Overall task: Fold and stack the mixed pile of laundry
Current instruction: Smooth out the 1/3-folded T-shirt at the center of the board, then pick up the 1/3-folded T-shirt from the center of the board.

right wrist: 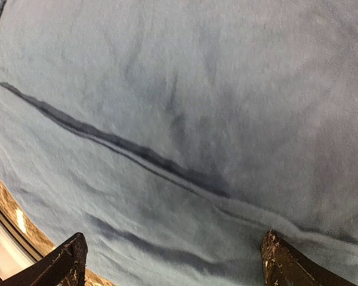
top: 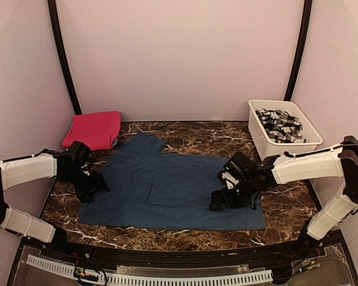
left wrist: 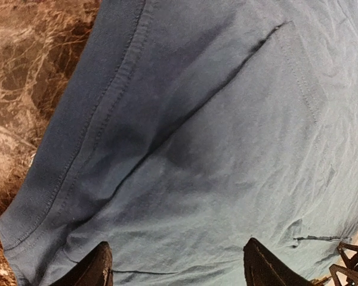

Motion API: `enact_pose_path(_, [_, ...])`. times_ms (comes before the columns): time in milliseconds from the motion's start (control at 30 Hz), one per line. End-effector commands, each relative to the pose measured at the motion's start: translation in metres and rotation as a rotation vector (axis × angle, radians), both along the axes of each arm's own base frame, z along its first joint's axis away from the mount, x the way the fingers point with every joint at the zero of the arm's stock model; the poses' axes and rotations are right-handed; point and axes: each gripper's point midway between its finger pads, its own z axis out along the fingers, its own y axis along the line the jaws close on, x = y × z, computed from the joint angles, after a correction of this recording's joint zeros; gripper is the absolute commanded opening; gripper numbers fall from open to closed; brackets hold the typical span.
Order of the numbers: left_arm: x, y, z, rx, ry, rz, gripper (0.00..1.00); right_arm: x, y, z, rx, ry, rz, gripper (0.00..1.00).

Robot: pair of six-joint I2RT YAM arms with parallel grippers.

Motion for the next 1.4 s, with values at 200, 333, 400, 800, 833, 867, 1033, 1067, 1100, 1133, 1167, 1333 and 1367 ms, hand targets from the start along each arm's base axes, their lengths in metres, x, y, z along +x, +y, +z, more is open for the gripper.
enact_pose_path(200, [0.091, -0.030, 0.118, 0.033, -0.392, -0.326, 0.77, 0.064, -0.034, 0.074, -0.042, -0.200, -0.062, 0.99])
enact_pose_path(333, [0.130, -0.040, 0.143, 0.049, -0.461, -0.359, 0.78, 0.117, -0.063, 0.090, -0.117, -0.296, -0.139, 0.98])
enact_pose_path(400, [0.147, -0.046, 0.149, 0.040, -0.489, -0.367, 0.78, 0.139, -0.073, 0.088, -0.167, -0.311, -0.168, 0.95])
enact_pose_path(800, [0.286, -0.065, 0.108, 0.189, -0.514, -0.425, 0.66, 0.191, -0.061, 0.069, -0.207, -0.319, -0.183, 0.85])
enact_pose_path(833, [0.298, -0.067, 0.118, 0.198, -0.539, -0.426, 0.65, 0.190, -0.062, 0.068, -0.213, -0.316, -0.182, 0.85])
enact_pose_path(867, [0.310, -0.069, 0.110, 0.206, -0.536, -0.429, 0.64, 0.189, -0.063, 0.067, -0.217, -0.316, -0.179, 0.85])
enact_pose_path(1033, [0.344, -0.066, 0.083, 0.288, -0.525, -0.437, 0.60, 0.183, -0.066, 0.069, -0.212, -0.317, -0.175, 0.85])
enact_pose_path(1067, [0.353, -0.068, 0.074, 0.300, -0.520, -0.448, 0.60, 0.182, -0.066, 0.070, -0.208, -0.316, -0.177, 0.85])
enact_pose_path(1100, [0.354, -0.067, 0.068, 0.307, -0.504, -0.456, 0.60, 0.181, -0.065, 0.071, -0.201, -0.314, -0.176, 0.85])
enact_pose_path(1133, [0.362, -0.069, 0.060, 0.315, -0.504, -0.471, 0.60, 0.181, -0.064, 0.071, -0.199, -0.311, -0.175, 0.85])
enact_pose_path(1167, [0.362, -0.066, 0.053, 0.336, -0.476, -0.475, 0.60, 0.181, -0.064, 0.073, -0.194, -0.312, -0.176, 0.85])
enact_pose_path(1333, [0.380, -0.061, 0.020, 0.405, -0.431, -0.509, 0.60, 0.180, -0.067, 0.073, -0.213, -0.316, -0.175, 0.85])
enact_pose_path(1367, [0.381, -0.061, 0.012, 0.404, -0.425, -0.515, 0.60, 0.181, -0.070, 0.072, -0.226, -0.316, -0.177, 0.85])
